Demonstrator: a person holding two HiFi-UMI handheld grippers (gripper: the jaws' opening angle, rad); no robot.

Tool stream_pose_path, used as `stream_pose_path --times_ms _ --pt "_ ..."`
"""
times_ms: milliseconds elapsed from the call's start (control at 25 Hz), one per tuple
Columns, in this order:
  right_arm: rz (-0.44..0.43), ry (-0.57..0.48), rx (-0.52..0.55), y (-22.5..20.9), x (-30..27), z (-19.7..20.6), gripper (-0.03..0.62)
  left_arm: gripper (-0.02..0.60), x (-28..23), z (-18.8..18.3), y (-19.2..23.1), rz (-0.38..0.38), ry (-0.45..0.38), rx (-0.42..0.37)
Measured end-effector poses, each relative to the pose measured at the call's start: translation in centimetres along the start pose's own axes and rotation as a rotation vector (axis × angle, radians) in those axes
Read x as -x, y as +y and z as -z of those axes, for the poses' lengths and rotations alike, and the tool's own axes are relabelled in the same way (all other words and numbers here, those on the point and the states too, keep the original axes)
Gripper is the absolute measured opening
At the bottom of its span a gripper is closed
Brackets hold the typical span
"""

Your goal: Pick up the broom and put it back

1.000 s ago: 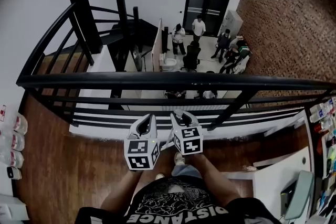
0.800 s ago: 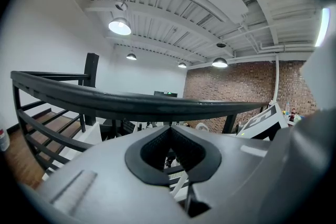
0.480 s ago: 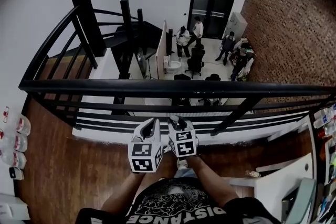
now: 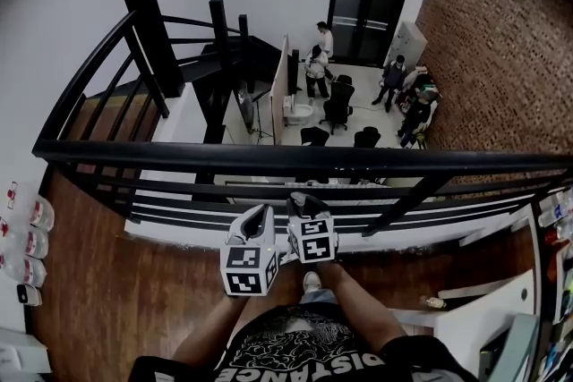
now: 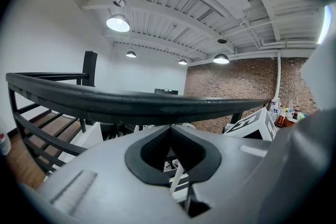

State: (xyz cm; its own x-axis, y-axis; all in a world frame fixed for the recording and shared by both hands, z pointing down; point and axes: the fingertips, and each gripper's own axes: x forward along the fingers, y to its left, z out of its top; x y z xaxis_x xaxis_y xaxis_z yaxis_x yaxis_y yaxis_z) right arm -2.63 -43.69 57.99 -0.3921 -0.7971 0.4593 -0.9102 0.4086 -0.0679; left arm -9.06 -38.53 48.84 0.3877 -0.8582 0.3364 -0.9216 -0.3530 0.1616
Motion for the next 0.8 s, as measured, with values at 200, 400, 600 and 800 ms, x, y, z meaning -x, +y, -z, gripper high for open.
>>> stream_pose_path --times_ms 200,400,600,800 --pt "-0.007 0.002 -0.002 -0.5 -1.4 -0.5 0.095 0.005 -1.0 -0.3 0.3 -0.004 0.005 0.008" --pt "-0.017 -0.004 0.0 -0.9 -2.3 -0.9 0.095 0.005 -1.8 -0.4 0.3 -0.008 0.011 0.007" --pt "-0.021 -0.008 0.004 -1.0 -3.0 -1.4 0.094 0.005 -2.2 -0.2 0.6 -0.016 0.023 0.011" --pt "-0.023 -0.011 0.006 -1.2 -3.4 -1.5 0.095 0.005 -2.4 -0.4 1.0 -0.029 0.021 0.013"
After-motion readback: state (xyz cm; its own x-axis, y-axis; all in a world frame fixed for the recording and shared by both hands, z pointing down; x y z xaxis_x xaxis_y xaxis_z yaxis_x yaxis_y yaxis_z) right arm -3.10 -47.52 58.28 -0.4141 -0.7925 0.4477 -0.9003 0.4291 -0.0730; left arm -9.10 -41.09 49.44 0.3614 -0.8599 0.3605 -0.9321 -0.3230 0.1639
